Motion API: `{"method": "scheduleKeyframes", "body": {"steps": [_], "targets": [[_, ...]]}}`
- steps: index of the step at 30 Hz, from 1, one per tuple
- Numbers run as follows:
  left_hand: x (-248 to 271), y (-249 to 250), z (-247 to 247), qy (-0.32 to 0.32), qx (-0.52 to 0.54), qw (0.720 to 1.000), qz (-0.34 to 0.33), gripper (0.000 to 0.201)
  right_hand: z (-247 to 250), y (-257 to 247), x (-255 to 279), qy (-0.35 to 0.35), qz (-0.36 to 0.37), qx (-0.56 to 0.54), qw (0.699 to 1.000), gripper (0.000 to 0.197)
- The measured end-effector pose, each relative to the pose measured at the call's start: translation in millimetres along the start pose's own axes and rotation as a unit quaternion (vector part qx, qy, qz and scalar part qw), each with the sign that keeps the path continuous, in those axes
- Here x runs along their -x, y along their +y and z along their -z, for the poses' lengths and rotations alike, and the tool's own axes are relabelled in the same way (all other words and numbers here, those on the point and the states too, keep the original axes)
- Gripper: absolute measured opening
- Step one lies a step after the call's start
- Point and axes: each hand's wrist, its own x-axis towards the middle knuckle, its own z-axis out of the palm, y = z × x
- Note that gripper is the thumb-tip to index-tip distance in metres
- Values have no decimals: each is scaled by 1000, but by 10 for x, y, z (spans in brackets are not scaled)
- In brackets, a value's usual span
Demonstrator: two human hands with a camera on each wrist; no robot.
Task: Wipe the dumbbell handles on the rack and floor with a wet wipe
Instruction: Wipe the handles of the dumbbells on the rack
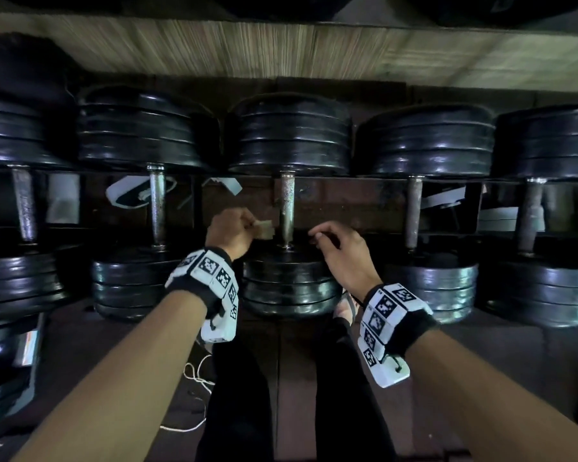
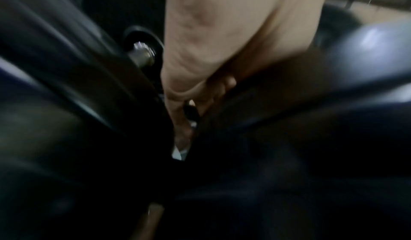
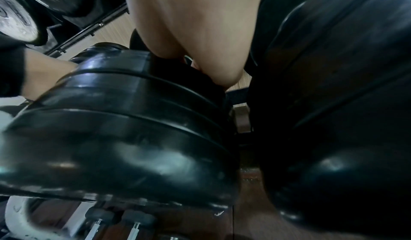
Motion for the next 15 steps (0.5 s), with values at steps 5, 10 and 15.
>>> {"method": "scheduleKeyframes", "body": {"steps": [5,10,15], "targets": [[-78,157,-63,-159,-25,985,-55,18,51,16,-29,-21,21,20,999,17],[-23,164,-104,-111,-31,992,-44,16,89,42,50,2,16,11,1000,18],[79,140,-56,-69,-23,997,-26,12,42,38,71,15,2,-9,1000,20]]}}
